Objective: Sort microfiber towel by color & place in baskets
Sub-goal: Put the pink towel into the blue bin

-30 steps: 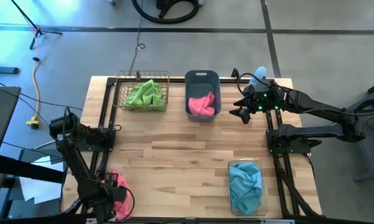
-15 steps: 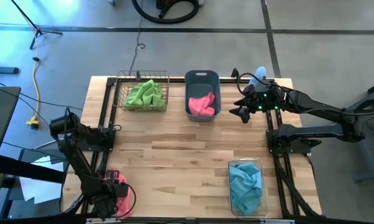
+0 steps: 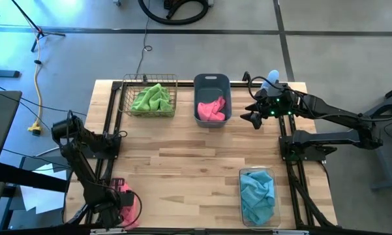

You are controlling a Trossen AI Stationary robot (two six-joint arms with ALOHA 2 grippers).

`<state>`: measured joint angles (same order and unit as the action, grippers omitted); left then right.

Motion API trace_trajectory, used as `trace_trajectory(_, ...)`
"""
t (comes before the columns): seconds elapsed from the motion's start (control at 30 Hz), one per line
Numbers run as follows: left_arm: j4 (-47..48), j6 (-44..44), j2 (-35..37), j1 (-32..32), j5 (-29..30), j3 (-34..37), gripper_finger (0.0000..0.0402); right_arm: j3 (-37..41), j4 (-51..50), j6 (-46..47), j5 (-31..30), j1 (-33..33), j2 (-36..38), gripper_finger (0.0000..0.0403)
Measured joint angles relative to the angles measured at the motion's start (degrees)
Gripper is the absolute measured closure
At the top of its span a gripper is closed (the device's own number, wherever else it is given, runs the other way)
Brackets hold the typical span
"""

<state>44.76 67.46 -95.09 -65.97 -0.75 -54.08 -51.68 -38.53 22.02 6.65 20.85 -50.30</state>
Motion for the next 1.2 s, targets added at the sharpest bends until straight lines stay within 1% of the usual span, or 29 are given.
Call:
trace_trajectory(0.07,0.0,0.0,2.0,0.5,-0.1,0.0,0.0399,0.0,0.0,0.1,0.0,0.0,0.0,0.0130)
trace_trajectory(0.17,0.3,0.6,6.9,1.7,-0.2,0.0,0.0399,0.0,0.0,0.5,0.0,0.0,0.0,0.0130)
trace_trajectory(0.33,1.0,1.0,17.4,4.3,-0.2,0.0,0.0401,0.0,0.0,0.5,0.0,0.0,0.0,0.0130)
trace_trajectory(0.47,1.0,0.7,26.1,8.3,0.4,-0.9,0.0401,0.0,0.0,0.5,0.1,0.0,0.0,0.0130)
trace_trajectory(0.53,0.9,-0.4,29.8,10.8,2.2,-2.0,0.0401,0.0,0.0,0.5,0.1,0.0,0.0,0.0130)
trace_trajectory(0.63,0.9,-2.7,33.7,15.0,8.3,-4.7,0.0401,0.0,0.0,0.5,0.3,0.0,0.0,0.0130)
trace_trajectory(0.77,0.2,-10.3,36.0,21.3,18.7,-8.9,0.0401,0.0,0.0,0.5,0.3,0.0,0.0,0.0130)
trace_trajectory(0.9,-4.0,-22.9,35.9,27.7,25.1,-12.9,0.0401,0.0,0.0,0.5,-0.6,0.0,0.0,0.0130)
trace_trajectory(1.0,-9.4,-32.3,35.6,32.0,29.8,-14.7,0.0401,0.0,0.0,0.5,-0.6,0.0,0.0,0.0130)
trace_trajectory(1.07,-14.9,-37.7,35.6,34.5,32.9,-14.8,0.0401,0.0,0.0,0.5,-0.7,0.0,0.0,0.0130)
trace_trajectory(1.13,-20.4,-43.0,35.6,36.7,35.0,-14.8,0.0401,0.0,0.0,0.5,-0.7,0.0,0.0,0.0130)
trace_trajectory(1.2,-25.9,-48.3,35.6,38.6,35.9,-14.8,0.0401,0.0,0.1,0.5,-0.7,0.0,0.0,0.0130)
